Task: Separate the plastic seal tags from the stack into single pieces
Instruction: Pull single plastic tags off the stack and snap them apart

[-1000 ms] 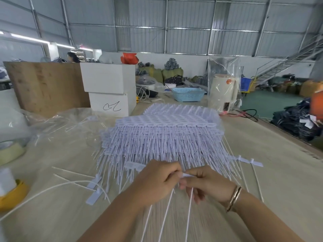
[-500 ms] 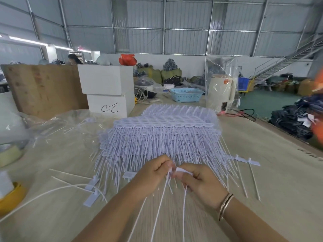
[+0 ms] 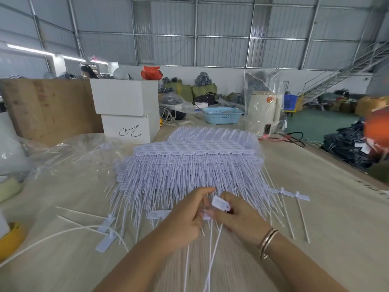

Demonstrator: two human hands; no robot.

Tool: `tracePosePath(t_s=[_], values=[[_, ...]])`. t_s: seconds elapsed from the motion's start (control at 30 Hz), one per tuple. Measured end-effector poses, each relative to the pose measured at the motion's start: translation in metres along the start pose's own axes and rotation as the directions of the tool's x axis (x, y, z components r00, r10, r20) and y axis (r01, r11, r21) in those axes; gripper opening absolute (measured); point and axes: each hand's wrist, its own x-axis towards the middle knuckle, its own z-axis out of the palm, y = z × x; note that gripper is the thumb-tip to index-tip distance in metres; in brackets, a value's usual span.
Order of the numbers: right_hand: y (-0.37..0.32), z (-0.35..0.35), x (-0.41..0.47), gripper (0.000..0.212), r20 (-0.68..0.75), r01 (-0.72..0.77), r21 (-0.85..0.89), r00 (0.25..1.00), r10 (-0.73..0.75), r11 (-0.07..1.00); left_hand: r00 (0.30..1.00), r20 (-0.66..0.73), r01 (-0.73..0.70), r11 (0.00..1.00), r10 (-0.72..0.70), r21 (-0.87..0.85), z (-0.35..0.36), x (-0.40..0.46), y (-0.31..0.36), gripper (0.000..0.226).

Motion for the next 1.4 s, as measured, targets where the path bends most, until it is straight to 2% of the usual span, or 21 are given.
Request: tracePosePath(t_s=[0.13, 0.27, 0.37, 0.4, 0.47, 0.57, 0.7, 0.83, 0.93, 1.03, 1.13, 1.23, 1.3, 1.4], values=[[0.003, 0.003, 0.001, 0.02, 0.025, -0.047, 0.004, 0.999, 0.047, 0.999, 0.992, -0.086, -0.089, 0.996, 0.091, 0.028, 0.001, 0.0, 0.003, 0.054], [0.002, -0.003, 0.0, 0.036, 0.111, -0.117, 0.024, 0.987, 0.113, 0.993, 0.988, -0.112, -0.107, 0.994, 0.107, 0.005, -0.002, 0.0, 0.002, 0.051], [-0.001, -0.008, -0.001, 0.032, 0.133, -0.151, 0.089, 0.981, 0.139, 0.985, 0.985, -0.142, -0.081, 0.989, 0.098, 0.124, -0.009, 0.004, -0.004, 0.035], [-0.002, -0.009, -0.001, 0.031, 0.139, -0.147, 0.095, 0.981, 0.133, 0.985, 0.987, -0.128, -0.069, 0.978, 0.095, 0.194, -0.01, 0.005, -0.007, 0.025], [-0.004, -0.011, -0.001, 0.03, 0.134, -0.127, 0.091, 0.984, 0.115, 0.988, 0.994, -0.081, -0.05, 0.954, 0.077, 0.296, -0.011, 0.004, -0.011, 0.026], [-0.006, -0.008, -0.001, 0.025, 0.169, -0.11, 0.057, 0.981, 0.099, 0.992, 0.996, -0.062, -0.039, 0.963, 0.058, 0.268, -0.009, 0.003, -0.012, 0.031], [-0.006, -0.007, 0.0, 0.022, 0.196, -0.132, 0.067, 0.974, 0.117, 0.989, 0.994, -0.042, -0.089, 0.952, 0.106, 0.293, -0.009, 0.006, -0.007, 0.029], [-0.004, -0.006, 0.001, 0.02, 0.165, -0.13, 0.018, 0.978, 0.125, 0.991, 0.999, 0.037, -0.004, 0.949, -0.008, 0.315, -0.008, 0.004, -0.006, 0.032], [-0.003, -0.001, 0.002, 0.028, 0.107, -0.098, 0.111, 0.991, 0.086, 0.989, 0.993, 0.058, 0.086, 0.969, -0.102, 0.231, -0.008, 0.007, -0.005, 0.036], [-0.002, 0.001, 0.004, 0.037, 0.056, 0.007, 0.048, 0.998, -0.009, 0.999, 0.987, 0.069, 0.143, 0.987, -0.148, 0.077, -0.007, 0.008, -0.005, 0.037], [-0.003, 0.001, 0.003, 0.037, 0.017, 0.146, -0.081, 0.989, -0.145, 0.986, 0.978, 0.055, 0.203, 0.977, -0.2, -0.06, -0.007, 0.008, -0.009, 0.04], [-0.007, -0.007, 0.002, 0.029, -0.08, 0.233, 0.0, 0.969, -0.233, 0.972, 0.963, 0.001, 0.267, 0.948, -0.271, -0.173, -0.013, 0.008, -0.014, 0.04], [-0.008, -0.015, 0.003, 0.025, -0.126, 0.195, 0.068, 0.975, -0.186, 0.978, 0.967, -0.016, 0.247, 0.952, -0.254, -0.178, -0.016, 0.005, -0.016, 0.04], [-0.003, -0.016, 0.004, 0.025, -0.113, 0.03, 0.133, 0.993, -0.015, 0.991, 0.985, 0.006, 0.173, 0.976, -0.174, -0.13, -0.013, 0.004, -0.013, 0.027]])
